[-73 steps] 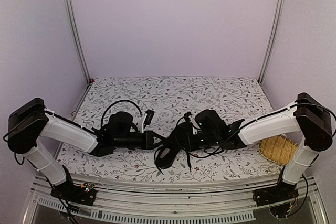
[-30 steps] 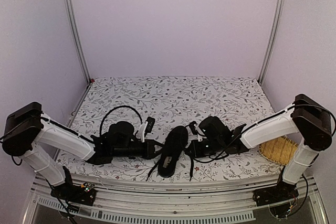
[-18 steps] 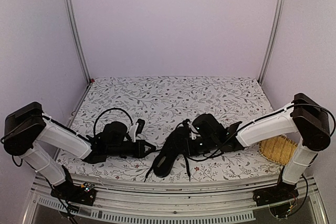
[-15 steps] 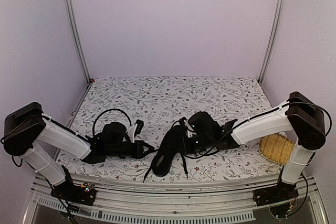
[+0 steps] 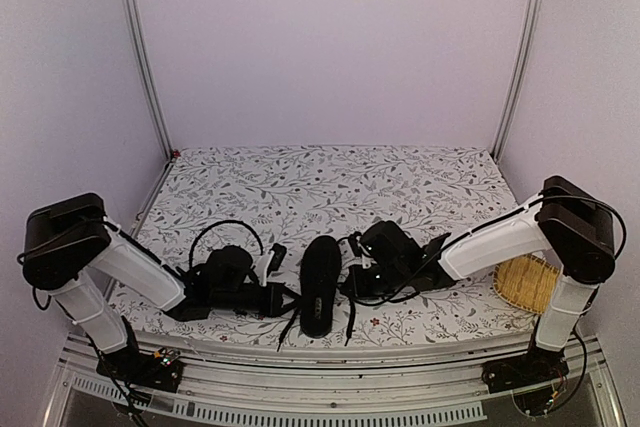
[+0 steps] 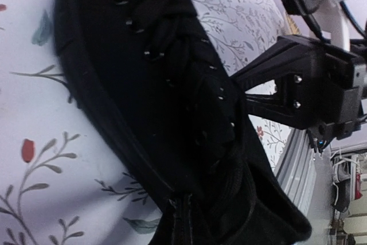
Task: Tie the shoes
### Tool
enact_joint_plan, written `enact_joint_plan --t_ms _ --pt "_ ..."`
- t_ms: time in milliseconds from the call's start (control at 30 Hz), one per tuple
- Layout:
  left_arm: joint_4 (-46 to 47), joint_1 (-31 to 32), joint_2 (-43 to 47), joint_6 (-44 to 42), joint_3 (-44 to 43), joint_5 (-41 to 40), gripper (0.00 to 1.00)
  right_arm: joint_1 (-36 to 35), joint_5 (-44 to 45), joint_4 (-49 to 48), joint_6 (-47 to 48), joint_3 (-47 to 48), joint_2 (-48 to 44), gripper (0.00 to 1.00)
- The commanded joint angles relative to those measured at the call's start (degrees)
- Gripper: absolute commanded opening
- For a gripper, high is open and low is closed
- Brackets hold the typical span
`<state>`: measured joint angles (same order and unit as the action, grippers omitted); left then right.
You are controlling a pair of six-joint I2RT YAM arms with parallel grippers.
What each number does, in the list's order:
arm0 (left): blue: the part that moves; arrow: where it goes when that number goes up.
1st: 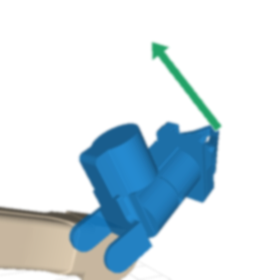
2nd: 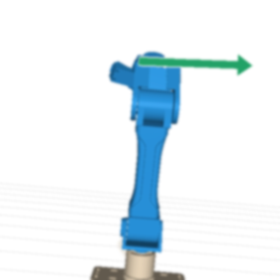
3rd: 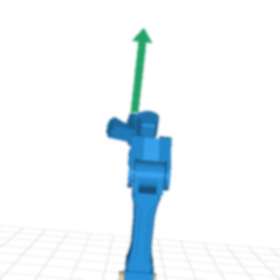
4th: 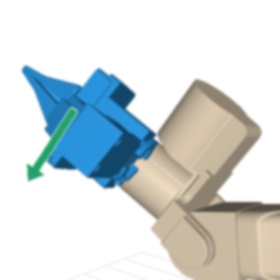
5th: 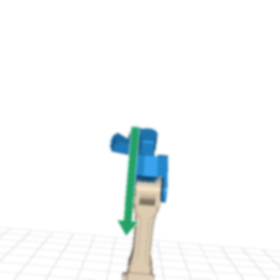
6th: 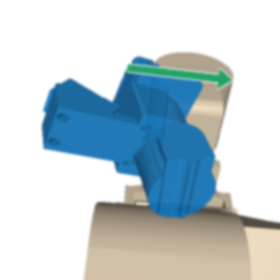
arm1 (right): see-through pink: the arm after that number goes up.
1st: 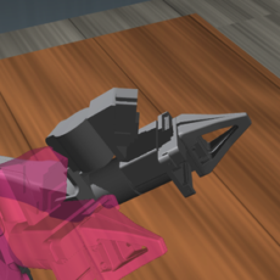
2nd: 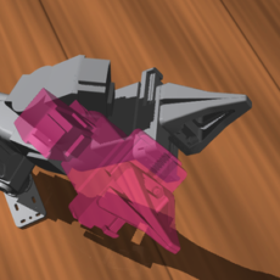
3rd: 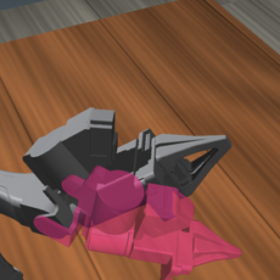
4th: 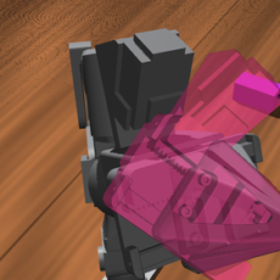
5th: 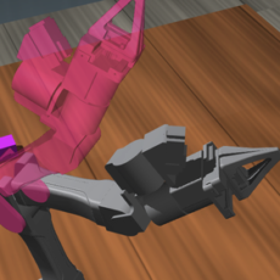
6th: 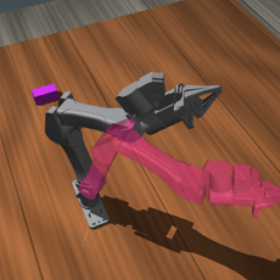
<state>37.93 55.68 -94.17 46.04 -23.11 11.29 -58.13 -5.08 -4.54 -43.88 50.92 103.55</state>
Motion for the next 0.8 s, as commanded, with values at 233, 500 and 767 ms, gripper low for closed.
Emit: enact_joint_plan --t_ms 233,500,767 --pt "2.14 9.86 -5.86 6.8 -1.82 0.93 0.0 -3.43 -5.44 -0.96 -1.01 -3.78 -3.36 0.02" --pt "-0.68 11.56 -2.53 7.15 -1.45 -2.19 0.0 -8.95 -9.07 -2.14 -3.84 -5.86 -3.38 0.02" --pt "-10.39 15.46 6.3 6.96 -2.13 -10.44 0.0 -11.74 -7.48 -0.44 -6.08 -5.61 -5.36 0.02"
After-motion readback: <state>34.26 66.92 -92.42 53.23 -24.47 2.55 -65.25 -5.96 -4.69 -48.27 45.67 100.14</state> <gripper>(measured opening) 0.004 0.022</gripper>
